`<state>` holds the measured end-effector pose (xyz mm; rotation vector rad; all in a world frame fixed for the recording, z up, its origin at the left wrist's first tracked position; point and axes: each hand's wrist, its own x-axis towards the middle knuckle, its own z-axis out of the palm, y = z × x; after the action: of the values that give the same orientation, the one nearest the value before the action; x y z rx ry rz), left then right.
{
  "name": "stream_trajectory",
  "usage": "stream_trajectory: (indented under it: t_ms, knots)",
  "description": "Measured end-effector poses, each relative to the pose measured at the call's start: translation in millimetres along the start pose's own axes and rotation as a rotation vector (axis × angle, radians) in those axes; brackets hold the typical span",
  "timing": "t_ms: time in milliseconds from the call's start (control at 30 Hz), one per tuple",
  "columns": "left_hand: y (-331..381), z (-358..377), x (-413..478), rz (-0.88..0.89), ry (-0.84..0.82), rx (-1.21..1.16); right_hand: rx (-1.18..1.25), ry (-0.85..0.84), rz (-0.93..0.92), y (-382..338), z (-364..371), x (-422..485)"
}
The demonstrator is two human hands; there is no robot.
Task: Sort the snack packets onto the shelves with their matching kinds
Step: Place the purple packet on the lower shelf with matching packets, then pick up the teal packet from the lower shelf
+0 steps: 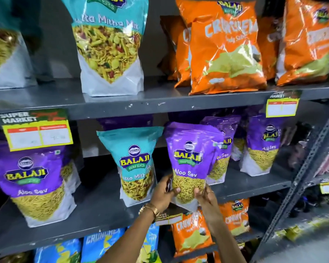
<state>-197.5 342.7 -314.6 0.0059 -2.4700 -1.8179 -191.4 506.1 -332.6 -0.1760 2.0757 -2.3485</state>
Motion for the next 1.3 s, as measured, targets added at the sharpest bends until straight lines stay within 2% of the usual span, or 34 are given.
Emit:
stream_trajectory:
  t_ms: [200, 533, 633, 700, 767, 833, 900, 967, 1033, 1067, 1100, 1167, 1233, 1300]
  knots:
    - [-11, 2, 23, -0.011, 0.036, 0.001, -0.037, -0.014, -0.06, 22, 2, 42]
    - [-15, 19, 27, 0.05, 0.261, 0.022, -0.152, -0.011, -0.133, 33, 19, 72]
    - [-18, 22, 14, 0.068, 0.267, -0.072, -0.23, 0.082, -0.133, 31, 24, 69]
    - [-20, 21, 4, 0.104, 0.303, -0.077, -0.343, 0.231, -0.144, 26, 31, 57]
    - [-19, 16, -9, 0.194, 0.407, -0.053, -0.423, 0.469, -0.2, 30, 40, 43]
    - [-13, 5, -22, 0.294, 0.573, 0.015, -0.428, 0.542, -0.316, 29, 54, 29]
    - [-9, -7, -34, 0.404, 0.722, 0.115, -0.358, 0.367, -0.384, 30, 69, 19]
    - [-10, -21, -39, 0.437, 0.858, 0.17, -0.319, 0.14, -0.357, 29, 85, 20]
    - [-13, -39, -38, 0.356, 0.95, 0.183, -0.274, 0.012, -0.291, 28, 101, 28]
    - [-18, -48, -35, 0.266, 0.94, 0.157, -0.245, -0.042, -0.239, 24, 108, 32]
    - [-21, -56, -32, 0.159, 0.884, 0.094, -0.213, -0.088, -0.186, 25, 114, 38]
    - [-26, -73, -27, 0.019, 0.668, -0.148, -0.147, -0.19, -0.076, 26, 124, 48]
    - [-27, -83, -25, -0.015, 0.46, -0.312, -0.08, -0.271, -0.035, 27, 129, 51]
    - [-28, -91, -30, -0.01, 0.363, -0.284, -0.053, -0.295, -0.04, 31, 128, 49]
